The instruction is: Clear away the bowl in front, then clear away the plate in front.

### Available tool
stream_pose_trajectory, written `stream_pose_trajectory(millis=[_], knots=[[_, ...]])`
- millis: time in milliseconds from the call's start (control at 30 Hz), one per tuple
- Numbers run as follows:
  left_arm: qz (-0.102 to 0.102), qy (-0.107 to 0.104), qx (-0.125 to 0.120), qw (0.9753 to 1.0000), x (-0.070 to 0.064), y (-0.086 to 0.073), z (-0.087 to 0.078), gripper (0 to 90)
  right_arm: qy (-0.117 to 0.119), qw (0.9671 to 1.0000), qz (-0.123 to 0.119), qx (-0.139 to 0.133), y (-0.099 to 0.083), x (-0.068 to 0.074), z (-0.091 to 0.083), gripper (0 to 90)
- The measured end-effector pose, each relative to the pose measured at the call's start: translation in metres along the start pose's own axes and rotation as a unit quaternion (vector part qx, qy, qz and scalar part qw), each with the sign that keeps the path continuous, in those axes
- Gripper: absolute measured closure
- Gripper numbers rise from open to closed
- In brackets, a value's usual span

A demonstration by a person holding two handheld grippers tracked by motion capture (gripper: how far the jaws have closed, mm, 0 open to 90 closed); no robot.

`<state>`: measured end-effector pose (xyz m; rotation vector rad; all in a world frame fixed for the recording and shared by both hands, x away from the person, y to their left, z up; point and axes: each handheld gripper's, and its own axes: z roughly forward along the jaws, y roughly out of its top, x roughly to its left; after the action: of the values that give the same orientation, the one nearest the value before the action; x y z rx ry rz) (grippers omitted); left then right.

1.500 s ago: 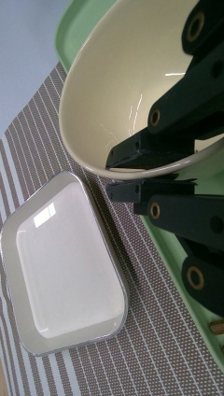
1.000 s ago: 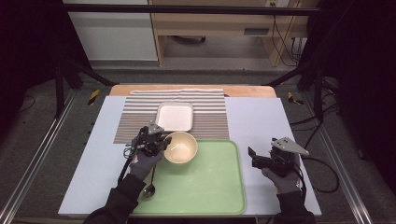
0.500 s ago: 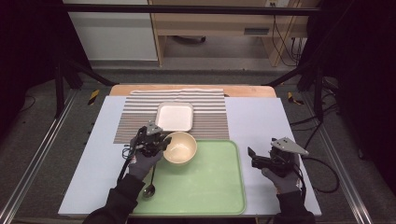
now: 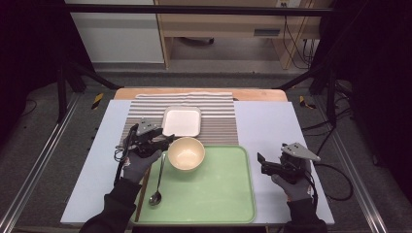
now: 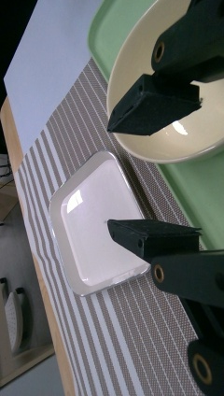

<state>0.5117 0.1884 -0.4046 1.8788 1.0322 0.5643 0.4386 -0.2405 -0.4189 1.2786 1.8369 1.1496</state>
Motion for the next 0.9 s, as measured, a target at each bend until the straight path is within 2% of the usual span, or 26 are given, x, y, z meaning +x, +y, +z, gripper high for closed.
stream_pose_trajectory(millis=[400, 667, 900], knots=[[-0.005, 0.006, -0.01, 0.9999, 0.022, 0.014, 0.001, 38.6, 0.0, 1.0, 0.005, 0.001, 0.0, -0.001, 0.0, 5.6], [-0.019, 0.015, -0.007, 0.9997, 0.037, 0.017, 0.014, 37.4, -0.001, 1.0, 0.005, 0.003, -0.001, -0.002, 0.002, 5.6], [-0.023, 0.023, -0.007, 0.9995, 0.049, 0.022, 0.027, 37.2, -0.002, 1.0, 0.006, 0.001, -0.001, -0.003, 0.001, 5.6]])
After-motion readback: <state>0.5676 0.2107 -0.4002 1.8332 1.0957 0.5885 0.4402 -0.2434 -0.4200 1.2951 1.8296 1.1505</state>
